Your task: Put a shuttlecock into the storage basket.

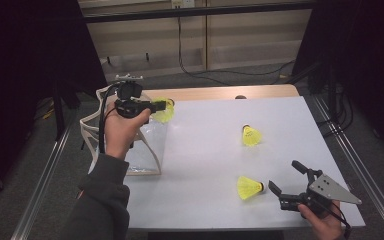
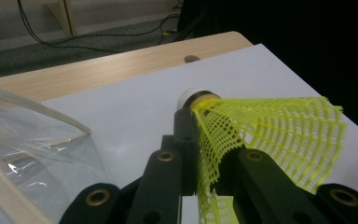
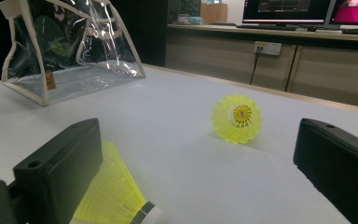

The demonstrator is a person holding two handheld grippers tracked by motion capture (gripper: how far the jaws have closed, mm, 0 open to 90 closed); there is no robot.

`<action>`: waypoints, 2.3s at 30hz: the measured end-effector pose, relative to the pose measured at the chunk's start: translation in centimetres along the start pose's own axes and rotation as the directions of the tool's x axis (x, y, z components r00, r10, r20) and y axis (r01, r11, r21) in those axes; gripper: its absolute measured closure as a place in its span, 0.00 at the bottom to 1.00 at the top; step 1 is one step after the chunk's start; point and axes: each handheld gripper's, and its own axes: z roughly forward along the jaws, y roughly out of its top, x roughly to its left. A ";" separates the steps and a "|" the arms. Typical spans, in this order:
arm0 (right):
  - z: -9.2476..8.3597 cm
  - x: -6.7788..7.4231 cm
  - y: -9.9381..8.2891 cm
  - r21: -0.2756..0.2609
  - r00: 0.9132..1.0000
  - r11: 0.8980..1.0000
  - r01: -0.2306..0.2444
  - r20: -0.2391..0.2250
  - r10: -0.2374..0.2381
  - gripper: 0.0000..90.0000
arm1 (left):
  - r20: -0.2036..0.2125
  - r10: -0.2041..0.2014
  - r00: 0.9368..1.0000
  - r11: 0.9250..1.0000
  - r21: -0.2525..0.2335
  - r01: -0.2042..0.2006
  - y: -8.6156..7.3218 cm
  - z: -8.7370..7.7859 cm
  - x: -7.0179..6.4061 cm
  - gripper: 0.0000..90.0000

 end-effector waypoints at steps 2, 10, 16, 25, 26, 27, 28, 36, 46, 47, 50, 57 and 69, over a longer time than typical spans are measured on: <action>0.0 0.0 0.0 0.000 1.000 1.000 0.000 0.001 0.000 0.01 | -0.001 -0.005 1.000 1.000 -0.003 0.005 0.1 -0.1 0.3 0.93; 0.0 0.0 0.0 0.000 1.000 1.000 0.001 0.001 -0.001 0.01 | -0.032 -0.012 0.999 1.000 -0.009 0.011 0.5 -0.7 1.2 0.93; 0.0 0.0 0.0 0.000 1.000 1.000 -0.002 0.001 0.002 0.01 | -0.046 -0.022 0.999 1.000 -0.012 0.022 0.7 -0.8 1.7 0.93; 0.0 0.0 0.0 0.000 1.000 1.000 0.001 0.001 -0.001 0.01 | -0.066 -0.030 0.997 0.999 -0.015 0.029 0.8 -0.9 2.1 0.93; 0.0 0.0 0.0 0.000 1.000 1.000 0.000 0.001 0.000 0.01 | -0.067 -0.029 0.997 0.999 -0.015 0.029 0.9 -0.9 2.1 0.93; 0.0 0.0 0.0 0.000 1.000 1.000 0.000 0.002 0.000 0.01 | -0.069 -0.033 0.997 0.999 -0.018 0.032 0.9 -0.9 2.2 0.93; 0.0 0.0 0.0 0.000 1.000 1.000 -0.002 0.001 0.002 0.01 | -0.074 -0.035 0.997 0.999 -0.020 0.033 0.9 -0.9 2.3 0.93; 0.0 0.0 0.0 0.001 1.000 1.000 0.000 0.000 0.000 0.01 | -0.094 -0.049 0.994 0.999 -0.023 0.047 1.0 -1.1 3.0 0.93; 0.0 0.0 0.0 0.001 1.000 1.000 0.004 -0.001 -0.004 0.01 | -0.118 -0.043 0.992 0.999 -0.022 0.040 1.0 -1.1 3.8 0.93; 0.0 0.0 0.0 0.001 1.000 1.000 0.004 -0.002 -0.004 0.01 | -0.122 -0.043 0.992 0.999 -0.023 0.041 1.0 -1.1 3.9 0.93; 0.0 0.0 0.0 0.001 1.000 1.000 0.001 0.000 -0.001 0.01 | -0.130 -0.047 0.990 0.999 -0.021 0.044 1.0 -1.1 4.2 0.93; 0.0 0.0 0.0 0.001 1.000 1.000 0.001 -0.001 -0.001 0.01 | -0.149 -0.057 0.987 0.998 -0.021 0.054 1.0 -1.1 4.9 0.93; 0.0 0.0 0.0 0.002 1.000 1.000 0.003 -0.002 -0.003 0.01 | -0.174 -0.073 0.982 0.997 -0.022 0.070 0.9 -1.2 5.7 0.93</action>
